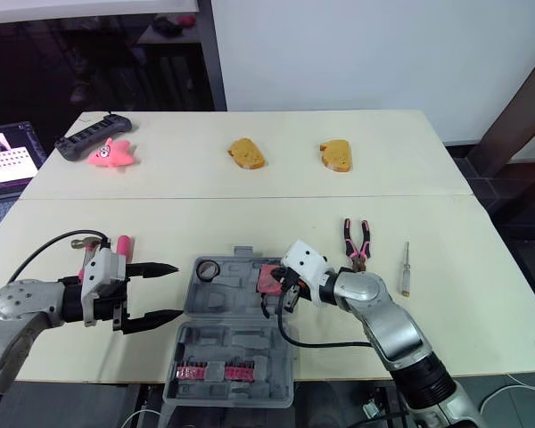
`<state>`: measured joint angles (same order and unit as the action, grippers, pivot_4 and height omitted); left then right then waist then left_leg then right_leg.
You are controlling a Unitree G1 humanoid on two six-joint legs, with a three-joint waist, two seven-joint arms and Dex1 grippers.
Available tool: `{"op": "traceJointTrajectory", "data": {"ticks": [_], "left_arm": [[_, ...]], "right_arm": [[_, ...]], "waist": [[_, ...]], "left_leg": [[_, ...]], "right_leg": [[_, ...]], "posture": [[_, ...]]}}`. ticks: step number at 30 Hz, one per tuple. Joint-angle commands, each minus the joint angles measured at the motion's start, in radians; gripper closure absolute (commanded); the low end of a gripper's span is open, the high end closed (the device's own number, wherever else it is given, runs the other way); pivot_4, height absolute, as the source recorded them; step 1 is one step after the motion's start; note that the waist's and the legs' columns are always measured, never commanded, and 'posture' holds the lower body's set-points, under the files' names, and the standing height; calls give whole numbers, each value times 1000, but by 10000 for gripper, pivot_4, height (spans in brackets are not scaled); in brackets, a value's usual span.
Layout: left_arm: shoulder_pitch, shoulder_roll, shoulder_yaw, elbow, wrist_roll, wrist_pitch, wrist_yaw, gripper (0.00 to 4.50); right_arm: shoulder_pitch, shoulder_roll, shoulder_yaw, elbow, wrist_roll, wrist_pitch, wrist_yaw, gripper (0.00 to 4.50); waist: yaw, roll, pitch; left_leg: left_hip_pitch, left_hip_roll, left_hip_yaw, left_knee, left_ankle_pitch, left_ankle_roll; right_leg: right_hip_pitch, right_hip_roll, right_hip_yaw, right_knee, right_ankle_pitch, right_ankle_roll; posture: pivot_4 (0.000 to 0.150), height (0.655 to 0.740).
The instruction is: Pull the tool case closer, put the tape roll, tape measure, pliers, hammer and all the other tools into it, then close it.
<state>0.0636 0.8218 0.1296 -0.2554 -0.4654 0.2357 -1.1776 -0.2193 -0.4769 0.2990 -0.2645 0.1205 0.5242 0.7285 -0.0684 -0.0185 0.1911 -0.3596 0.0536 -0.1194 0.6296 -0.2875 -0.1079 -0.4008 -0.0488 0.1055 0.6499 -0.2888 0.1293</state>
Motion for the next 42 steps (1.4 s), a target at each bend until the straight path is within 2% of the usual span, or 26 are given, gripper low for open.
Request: {"op": "traceJointTrajectory", "data": {"ticks": [1, 4, 15, 25, 32, 42], "left_arm": [[-3, 9, 10, -21, -5, -1, 1, 0], [-2, 10, 11, -26, -7, 2, 2, 0], [-13, 8, 6, -17, -1, 5, 4, 0], [-12, 9, 10, -30, -5, 14, 6, 0], [-13, 13, 14, -37, -7, 21, 7, 0], [-29, 12, 9, -28, -6, 21, 5, 0]], "right_arm": [[-5, 2, -16, -40, 17, -25, 8, 44558], [-6, -1, -16, -54, 19, -28, 13, 37244], [-8, -8, 3, -2, -14, -27, 4, 37244], [-7, -23, 62, 164, -67, 130, -13, 37244], [-8, -40, 129, 198, -86, 219, 6, 37244], [-50, -12, 183, 321, -128, 219, -24, 37244]], "waist": [[0, 0, 0], [0, 0, 0], [0, 0, 0], [0, -2, -1], [6, -9, -9], [20, -16, -21]], "left_leg": [[0, 0, 0, 0, 0, 0], [0, 0, 0, 0, 0, 0], [0, 0, 0, 0, 0, 0], [3, 0, 0, 0, 0, 0], [4, 0, 0, 0, 0, 0], [6, 0, 0, -1, 0, 0]], "right_leg": [[0, 0, 0, 0, 0, 0], [0, 0, 0, 0, 0, 0], [0, 0, 0, 0, 0, 0], [3, 0, 0, -1, 0, 0], [5, 0, 0, -2, -1, -1], [7, 0, 0, -4, -1, -1]], "posture": [[1500, 7400], [1500, 7400], [1500, 7400], [1500, 7400], [1500, 7400], [1500, 7400]]}}
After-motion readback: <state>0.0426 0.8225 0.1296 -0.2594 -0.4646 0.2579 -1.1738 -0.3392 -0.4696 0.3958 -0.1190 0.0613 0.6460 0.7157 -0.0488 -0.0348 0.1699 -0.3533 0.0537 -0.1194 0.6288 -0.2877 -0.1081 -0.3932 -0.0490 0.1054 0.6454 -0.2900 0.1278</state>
